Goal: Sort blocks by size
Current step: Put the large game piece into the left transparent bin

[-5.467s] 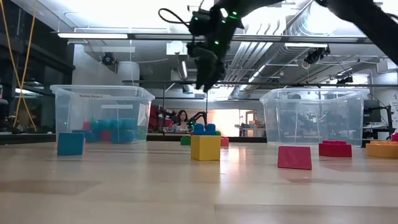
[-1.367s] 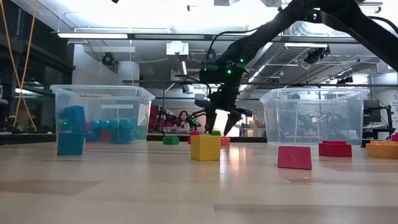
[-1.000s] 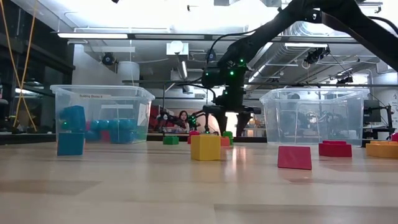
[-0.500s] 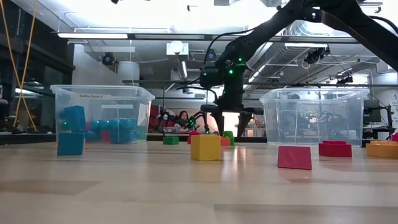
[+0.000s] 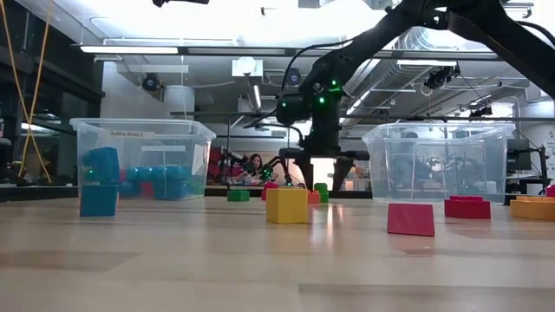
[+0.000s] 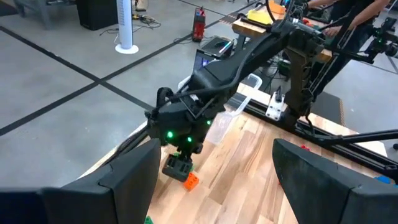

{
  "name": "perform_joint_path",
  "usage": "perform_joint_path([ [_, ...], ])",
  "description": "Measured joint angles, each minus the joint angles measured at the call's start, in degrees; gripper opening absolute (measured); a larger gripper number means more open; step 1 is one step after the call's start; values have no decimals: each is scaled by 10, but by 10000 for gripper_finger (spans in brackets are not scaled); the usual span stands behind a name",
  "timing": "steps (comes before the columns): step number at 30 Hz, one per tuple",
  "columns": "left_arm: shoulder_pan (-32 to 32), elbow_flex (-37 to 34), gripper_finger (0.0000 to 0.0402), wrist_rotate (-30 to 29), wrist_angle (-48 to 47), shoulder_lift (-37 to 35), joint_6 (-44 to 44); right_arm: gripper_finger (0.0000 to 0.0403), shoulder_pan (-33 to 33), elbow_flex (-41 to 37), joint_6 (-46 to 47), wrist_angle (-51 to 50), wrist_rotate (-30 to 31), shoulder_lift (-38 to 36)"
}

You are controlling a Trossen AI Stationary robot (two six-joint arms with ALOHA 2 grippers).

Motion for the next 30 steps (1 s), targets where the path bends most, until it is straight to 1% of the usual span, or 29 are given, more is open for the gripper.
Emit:
perform_joint_path([
  [5, 0, 0, 296, 0, 0, 0, 5, 245, -1, -46, 38, 58, -24, -6],
  [9, 0, 0, 296, 0, 0, 0, 5, 237, 4, -57, 30, 68, 1, -5],
  [10, 0, 0, 296, 0, -1, 0, 5, 230, 6, -54, 23, 65, 11, -5],
  [12, 0, 0, 296, 0, -1, 0, 5, 203, 11, -50, 12, 63, 31, -4],
  [15, 0, 0, 296, 0, -1, 0, 5, 137, 15, -50, -2, 71, 36, -6],
  [21, 0, 0, 296, 0, -1, 0, 5, 136, 19, -53, -48, 110, 39, -38],
  [24, 0, 0, 296, 0, -1, 0, 5, 136, 19, -52, -73, 164, 41, -76],
  [26, 0, 0, 296, 0, -1, 0, 4, 136, 19, -52, -96, 220, 37, -95],
  [28, 0, 0, 296, 0, -1, 0, -1, 136, 20, -52, -122, 304, 7, -109],
  [30, 0, 0, 296, 0, 0, 0, -7, 136, 22, -51, -125, 402, -41, -114],
])
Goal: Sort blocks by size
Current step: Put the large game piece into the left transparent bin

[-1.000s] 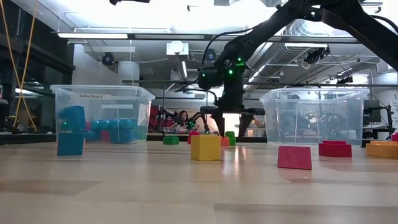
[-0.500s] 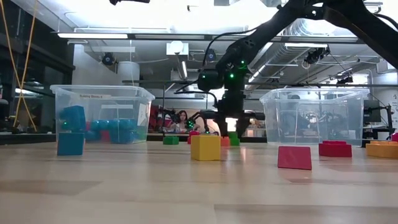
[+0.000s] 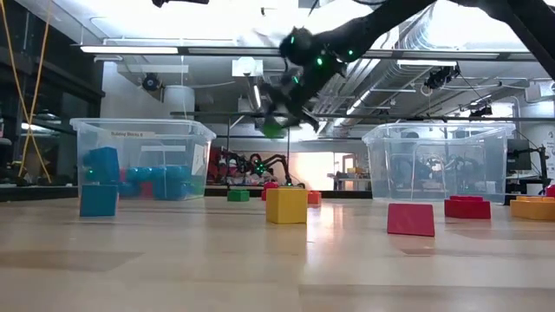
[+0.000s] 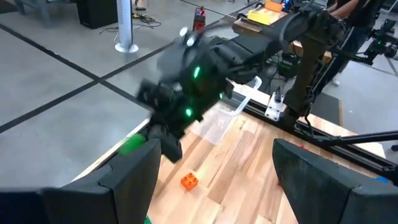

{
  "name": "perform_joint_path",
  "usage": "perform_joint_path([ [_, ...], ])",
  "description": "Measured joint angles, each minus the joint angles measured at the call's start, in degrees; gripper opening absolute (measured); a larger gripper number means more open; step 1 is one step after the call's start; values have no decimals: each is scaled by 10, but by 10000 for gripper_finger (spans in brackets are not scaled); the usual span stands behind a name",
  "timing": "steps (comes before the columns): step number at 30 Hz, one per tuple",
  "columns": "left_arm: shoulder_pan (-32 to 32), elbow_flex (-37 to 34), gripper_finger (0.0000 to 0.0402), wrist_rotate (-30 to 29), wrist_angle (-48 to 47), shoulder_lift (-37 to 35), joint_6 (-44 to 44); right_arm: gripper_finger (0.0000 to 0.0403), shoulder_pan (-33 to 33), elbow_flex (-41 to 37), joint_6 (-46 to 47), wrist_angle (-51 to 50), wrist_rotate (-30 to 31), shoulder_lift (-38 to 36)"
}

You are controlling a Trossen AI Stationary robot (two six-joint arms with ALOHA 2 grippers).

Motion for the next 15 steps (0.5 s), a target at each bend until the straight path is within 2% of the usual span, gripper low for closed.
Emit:
perform_joint_path([
  [3, 0, 0, 296, 0, 2, 0, -3, 136, 11, 1, 18, 104, -44, 7],
  [15, 0, 0, 296, 2, 31, 0, -3, 136, 53, 0, 90, 298, -70, 58],
])
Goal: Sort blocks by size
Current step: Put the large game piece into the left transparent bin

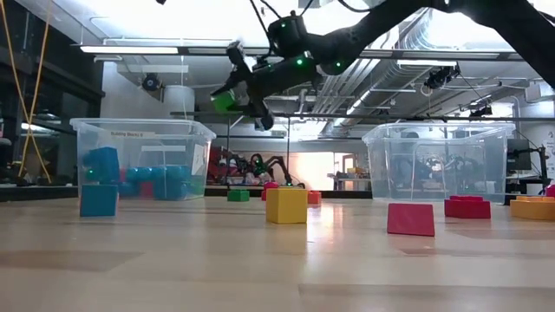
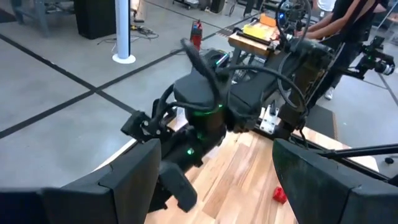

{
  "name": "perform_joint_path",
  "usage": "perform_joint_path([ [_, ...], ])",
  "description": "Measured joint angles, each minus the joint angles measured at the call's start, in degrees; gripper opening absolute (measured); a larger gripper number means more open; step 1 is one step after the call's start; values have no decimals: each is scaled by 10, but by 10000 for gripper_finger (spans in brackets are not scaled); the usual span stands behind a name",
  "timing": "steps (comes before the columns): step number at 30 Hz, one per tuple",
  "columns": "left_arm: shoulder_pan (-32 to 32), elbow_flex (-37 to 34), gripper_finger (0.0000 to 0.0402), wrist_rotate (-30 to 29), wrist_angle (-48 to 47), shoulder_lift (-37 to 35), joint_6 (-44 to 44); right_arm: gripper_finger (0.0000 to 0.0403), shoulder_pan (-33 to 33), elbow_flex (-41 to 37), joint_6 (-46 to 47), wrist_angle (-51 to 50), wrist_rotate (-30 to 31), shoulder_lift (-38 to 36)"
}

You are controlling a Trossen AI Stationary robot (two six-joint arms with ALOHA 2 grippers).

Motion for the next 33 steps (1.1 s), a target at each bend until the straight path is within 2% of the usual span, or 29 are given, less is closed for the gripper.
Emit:
perform_joint_path([
  [5, 0, 0, 296, 0, 4, 0, -7, 136, -1, 19, -5, -5, -19, 0],
  [8, 0, 0, 296, 0, 8, 0, -15, 136, 3, 62, -28, -17, -23, 13],
  [14, -1, 0, 296, 6, 30, 0, -15, 136, 7, 244, -66, -136, -79, 118],
  [20, -2, 0, 296, 9, 34, 0, -23, 136, 2, 429, -88, -230, -100, 208],
  [23, -2, 0, 296, 9, 34, 0, -25, 136, 1, 413, -72, -200, -119, 220],
  [26, -3, 0, 296, 9, 34, 0, -25, 136, 1, 398, -58, -215, -108, 223],
  [28, -3, 0, 296, 9, 33, 0, -25, 159, 3, 399, -69, -224, -102, 220],
  [33, -3, 0, 296, 9, 33, 0, -25, 289, 4, 400, -79, -222, -120, 219],
])
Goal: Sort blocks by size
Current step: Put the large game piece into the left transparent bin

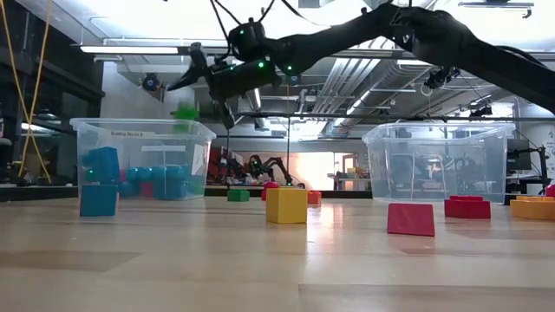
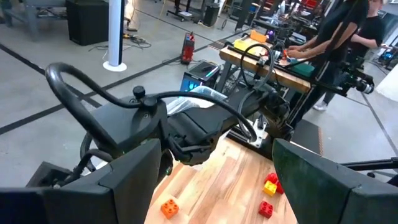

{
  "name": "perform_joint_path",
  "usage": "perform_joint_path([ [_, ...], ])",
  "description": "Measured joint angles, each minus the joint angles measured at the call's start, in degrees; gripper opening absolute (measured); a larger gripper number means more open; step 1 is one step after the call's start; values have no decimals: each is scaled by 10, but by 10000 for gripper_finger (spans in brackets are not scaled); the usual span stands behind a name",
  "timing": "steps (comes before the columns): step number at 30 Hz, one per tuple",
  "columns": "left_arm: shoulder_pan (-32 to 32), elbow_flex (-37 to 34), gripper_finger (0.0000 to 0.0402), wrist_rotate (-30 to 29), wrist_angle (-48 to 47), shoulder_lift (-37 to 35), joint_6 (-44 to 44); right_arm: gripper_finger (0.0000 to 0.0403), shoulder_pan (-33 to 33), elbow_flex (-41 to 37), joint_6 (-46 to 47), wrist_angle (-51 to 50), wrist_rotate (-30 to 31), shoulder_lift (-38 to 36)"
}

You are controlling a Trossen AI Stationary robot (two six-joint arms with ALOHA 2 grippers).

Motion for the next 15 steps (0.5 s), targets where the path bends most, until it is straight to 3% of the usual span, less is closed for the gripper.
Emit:
perform_joint_path([
  [5, 0, 0, 296, 0, 0, 0, 0, 348, -10, 0, -9, 3, -8, 0],
  [11, 0, 0, 296, 0, -6, 0, 0, 345, -43, 0, -65, -95, -10, -33],
  [15, 0, 0, 296, 0, -13, 0, 9, 335, -61, 0, -176, -233, 49, -81],
])
